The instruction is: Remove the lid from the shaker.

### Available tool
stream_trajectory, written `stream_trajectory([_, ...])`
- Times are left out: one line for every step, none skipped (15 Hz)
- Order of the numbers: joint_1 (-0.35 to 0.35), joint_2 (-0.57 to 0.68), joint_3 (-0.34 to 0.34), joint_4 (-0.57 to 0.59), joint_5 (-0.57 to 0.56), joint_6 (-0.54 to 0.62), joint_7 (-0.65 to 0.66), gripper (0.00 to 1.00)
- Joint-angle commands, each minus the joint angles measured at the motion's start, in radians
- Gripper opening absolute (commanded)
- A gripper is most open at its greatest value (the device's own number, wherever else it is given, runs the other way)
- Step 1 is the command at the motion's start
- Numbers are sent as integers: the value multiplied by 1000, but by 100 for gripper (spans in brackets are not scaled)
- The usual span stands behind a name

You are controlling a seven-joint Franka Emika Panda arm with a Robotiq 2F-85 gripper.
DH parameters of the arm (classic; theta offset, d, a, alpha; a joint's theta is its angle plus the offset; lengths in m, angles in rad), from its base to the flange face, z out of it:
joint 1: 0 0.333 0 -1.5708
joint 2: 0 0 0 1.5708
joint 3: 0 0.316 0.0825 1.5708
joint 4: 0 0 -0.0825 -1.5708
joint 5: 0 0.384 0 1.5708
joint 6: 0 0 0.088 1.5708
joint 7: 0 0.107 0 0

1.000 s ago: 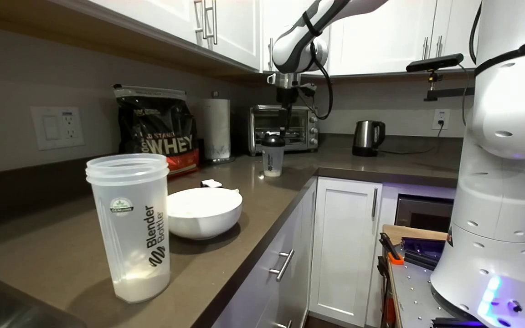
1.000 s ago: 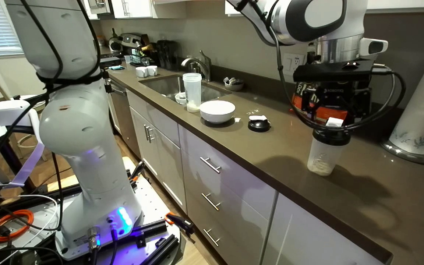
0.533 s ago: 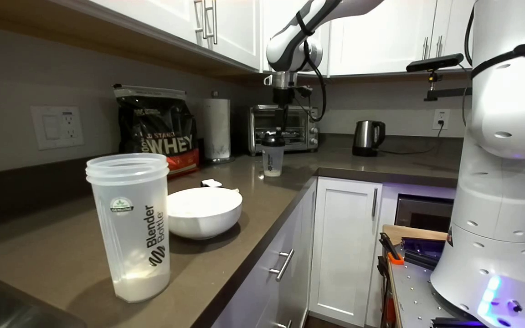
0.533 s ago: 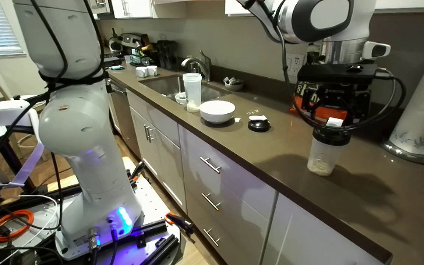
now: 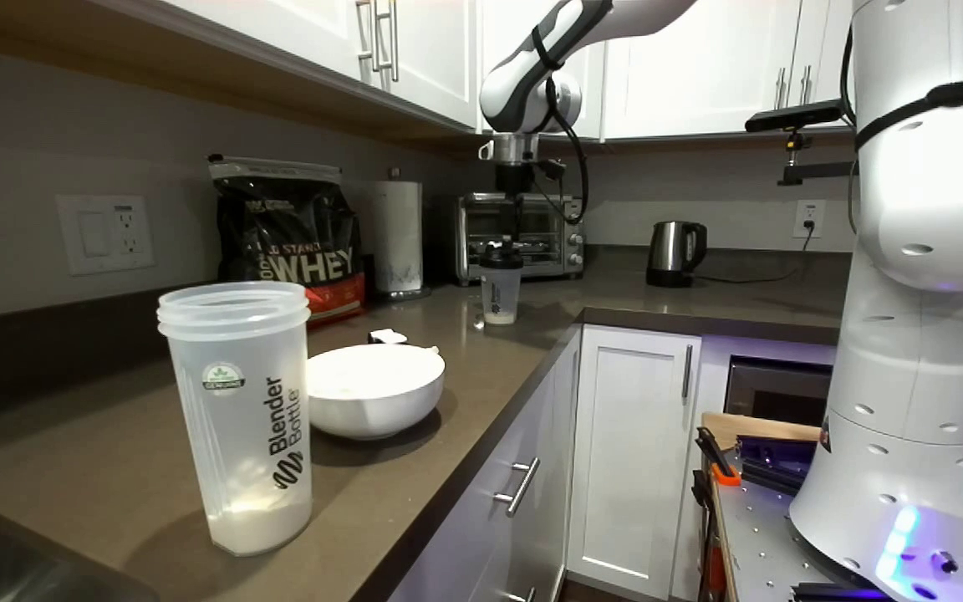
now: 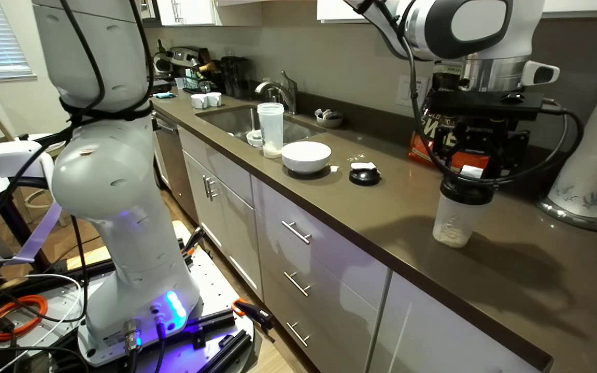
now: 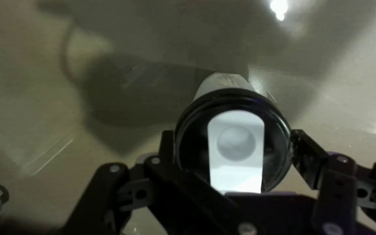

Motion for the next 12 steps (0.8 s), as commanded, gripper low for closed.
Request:
stream_trajectory([-35,32,22,52,23,-44,-37,83])
stream_trajectory([-38,35,23,55,22,-48,-36,80])
stream_trajectory([-40,38,23,58,21,-50,-36,78])
stream_trajectory([-42,38,24,59,21,-53,-35,77])
stream_trajectory([-44,38,26,61,21,-56,-35,68])
stream_trajectory([-46,38,27,62,21,-57,-35,70])
stream_trajectory([-47,38,27,63,21,-59,-34,63])
stream_trajectory([-47,39,28,65,21,-62,-34,66])
stream_trajectory([-47,39,28,67,21,-63,-34,65])
stream_trajectory([-48,39,29,67,20,-64,-34,63])
stream_trajectory([-49,38,29,67,19,-65,-34,68])
stream_trajectory([-49,38,30,67,19,-66,-34,69])
